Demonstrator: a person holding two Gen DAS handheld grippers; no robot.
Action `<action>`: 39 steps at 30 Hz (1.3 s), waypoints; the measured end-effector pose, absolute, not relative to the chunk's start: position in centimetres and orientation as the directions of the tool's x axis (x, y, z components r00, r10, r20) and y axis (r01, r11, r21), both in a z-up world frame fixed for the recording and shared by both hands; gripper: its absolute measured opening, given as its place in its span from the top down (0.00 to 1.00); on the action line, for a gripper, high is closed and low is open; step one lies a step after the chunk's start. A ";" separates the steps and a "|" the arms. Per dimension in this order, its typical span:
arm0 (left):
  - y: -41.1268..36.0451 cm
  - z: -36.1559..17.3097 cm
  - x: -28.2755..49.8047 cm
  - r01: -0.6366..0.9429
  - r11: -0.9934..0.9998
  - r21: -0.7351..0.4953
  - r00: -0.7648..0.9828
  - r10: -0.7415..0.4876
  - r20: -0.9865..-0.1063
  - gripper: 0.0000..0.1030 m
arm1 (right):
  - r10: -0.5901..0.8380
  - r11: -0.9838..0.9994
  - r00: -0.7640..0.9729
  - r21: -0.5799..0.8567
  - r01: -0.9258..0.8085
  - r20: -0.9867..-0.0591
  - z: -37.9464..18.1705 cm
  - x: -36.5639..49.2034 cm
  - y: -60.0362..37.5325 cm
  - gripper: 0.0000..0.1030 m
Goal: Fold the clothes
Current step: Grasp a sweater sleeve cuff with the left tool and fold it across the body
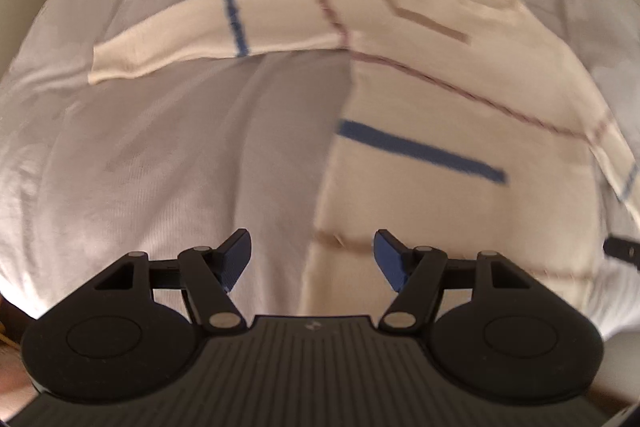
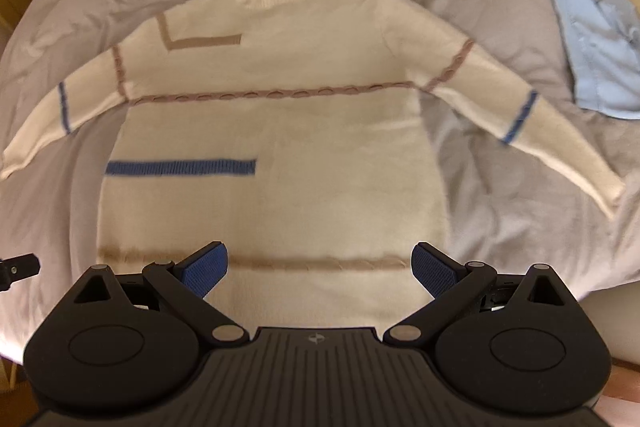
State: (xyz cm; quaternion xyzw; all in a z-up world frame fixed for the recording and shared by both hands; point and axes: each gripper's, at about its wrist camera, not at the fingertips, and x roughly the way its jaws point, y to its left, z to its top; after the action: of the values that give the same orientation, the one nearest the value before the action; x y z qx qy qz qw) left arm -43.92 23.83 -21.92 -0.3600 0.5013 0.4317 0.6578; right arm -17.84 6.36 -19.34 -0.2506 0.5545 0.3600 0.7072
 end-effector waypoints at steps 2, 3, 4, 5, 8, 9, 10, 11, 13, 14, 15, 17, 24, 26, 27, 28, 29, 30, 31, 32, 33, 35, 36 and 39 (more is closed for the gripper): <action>26.5 -24.2 -44.9 -0.949 0.309 -0.063 0.126 0.189 -0.974 0.37 | 0.228 0.636 0.093 0.075 -0.768 -0.969 -22.0 -17.2 8.3 0.02; 27.8 -25.3 -45.5 -0.958 0.276 -0.075 0.128 0.180 -0.975 0.37 | 0.223 0.647 0.081 0.086 -0.757 -0.971 -23.3 -16.8 9.3 0.02; 29.2 -26.5 -46.1 -0.967 0.240 -0.087 0.130 0.170 -0.977 0.37 | 0.209 0.660 0.075 0.084 -0.747 -0.975 -24.7 -16.4 10.3 0.03; 30.6 -27.7 -46.7 -0.974 0.204 -0.099 0.133 0.160 -0.978 0.37 | 0.193 0.672 0.079 0.073 -0.737 -0.978 -26.0 -16.1 11.3 0.03; 34.5 -30.1 -48.7 -0.984 0.100 -0.146 0.162 0.175 -0.971 0.37 | 0.163 0.695 0.097 0.045 -0.718 -0.982 -29.2 -15.0 14.1 0.05; 35.9 -30.7 -49.4 -0.984 0.062 -0.166 0.175 0.191 -0.966 0.37 | 0.162 0.701 0.102 0.042 -0.712 -0.981 -29.9 -14.6 15.0 0.04; 37.2 -31.3 -50.3 -0.982 0.020 -0.189 0.189 0.209 -0.959 0.37 | 0.172 0.705 0.104 0.048 -0.707 -0.980 -30.4 -14.3 15.7 0.04; 38.5 -31.9 -51.2 -0.976 -0.027 -0.217 0.205 0.232 -0.951 0.38 | 0.184 0.709 0.105 0.058 -0.703 -0.977 -30.9 -14.0 16.4 0.04; 40.9 -33.0 -53.1 -0.955 -0.120 -0.271 0.229 0.279 -0.932 0.41 | 0.212 0.714 0.108 0.079 -0.696 -0.971 -31.8 -13.4 17.7 0.04; 41.9 -33.5 -54.1 -0.941 -0.167 -0.295 0.235 0.305 -0.923 0.45 | 0.227 0.715 0.111 0.088 -0.694 -0.968 -32.2 -13.2 18.2 0.04; 42.7 -33.9 -55.1 -0.925 -0.208 -0.317 0.239 0.330 -0.913 0.48 | 0.241 0.716 0.115 0.097 -0.691 -0.964 -32.6 -12.9 18.7 0.04; 43.9 -34.8 -56.9 -0.894 -0.275 -0.353 0.232 0.389 -0.892 0.66 | 0.272 0.717 0.123 0.116 -0.687 -0.954 -33.2 -12.3 19.5 0.05; 46.2 -37.6 -61.3 -0.752 -0.446 -0.486 0.219 0.525 -0.822 0.66 | 0.332 0.737 0.140 0.164 -0.656 -0.933 -34.6 -9.2 20.5 0.23; 46.5 -38.3 -61.9 -0.709 -0.478 -0.518 0.219 0.549 -0.806 0.61 | 0.330 0.748 0.143 0.166 -0.643 -0.933 -34.9 -8.3 20.5 0.22; 46.8 -38.6 -62.0 -0.693 -0.490 -0.529 0.219 0.556 -0.802 0.61 | 0.325 0.754 0.139 0.167 -0.635 -0.935 -35.2 -8.0 20.5 0.21; 47.3 -38.9 -62.1 -0.690 -0.495 -0.528 0.215 0.556 -0.803 0.65 | 0.320 0.760 0.134 0.169 -0.627 -0.938 -35.4 -7.6 20.4 0.21; 47.7 -39.0 -62.0 -0.697 -0.495 -0.518 0.206 0.554 -0.806 0.69 | 0.316 0.764 0.132 0.170 -0.622 -0.939 -35.7 -7.4 20.4 0.21; 48.0 -38.8 -61.5 -0.716 -0.482 -0.506 0.195 0.557 -0.807 0.77 | 0.315 0.765 0.131 0.169 -0.622 -0.940 -35.9 -7.2 20.3 0.21; 48.2 -38.1 -60.8 -0.746 -0.453 -0.489 0.183 0.566 -0.804 0.97 | 0.313 0.765 0.130 0.168 -0.622 -0.941 -36.1 -7.0 20.2 0.21; 48.4 -37.4 -60.2 -0.774 -0.424 -0.470 0.171 0.576 -0.800 0.96 | 0.312 0.765 0.129 0.168 -0.622 -0.941 -36.3 -6.8 20.1 0.21; 48.6 -36.8 -59.5 -0.801 -0.394 -0.450 0.159 0.585 -0.795 0.96 | 0.313 0.763 0.127 0.170 -0.624 -0.941 -36.4 -6.6 20.0 0.21; 48.1 -34.1 -56.5 -0.850 -0.259 -0.458 0.214 0.626 -0.750 0.96 | 0.321 0.762 0.125 0.178 -0.622 -0.939 -36.3 -6.0 19.5 0.21; 47.6 -32.4 -54.7 -0.867 -0.174 -0.468 0.259 0.645 -0.719 0.96 | 0.322 0.765 0.127 0.179 -0.619 -0.938 -36.1 -5.7 19.2 0.21; 45.5 -27.6 -48.3 -0.846 0.102 -0.524 0.457 0.646 -0.612 0.96 | 0.323 0.782 0.135 0.183 -0.596 -0.937 -35.8 -4.5 17.9 0.21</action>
State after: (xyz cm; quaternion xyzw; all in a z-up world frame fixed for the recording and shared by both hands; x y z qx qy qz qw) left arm -48.34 45.45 -27.64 -0.4365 0.1143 0.5084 0.7335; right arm -4.55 17.93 -35.76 -0.1178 0.5807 0.3088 0.7440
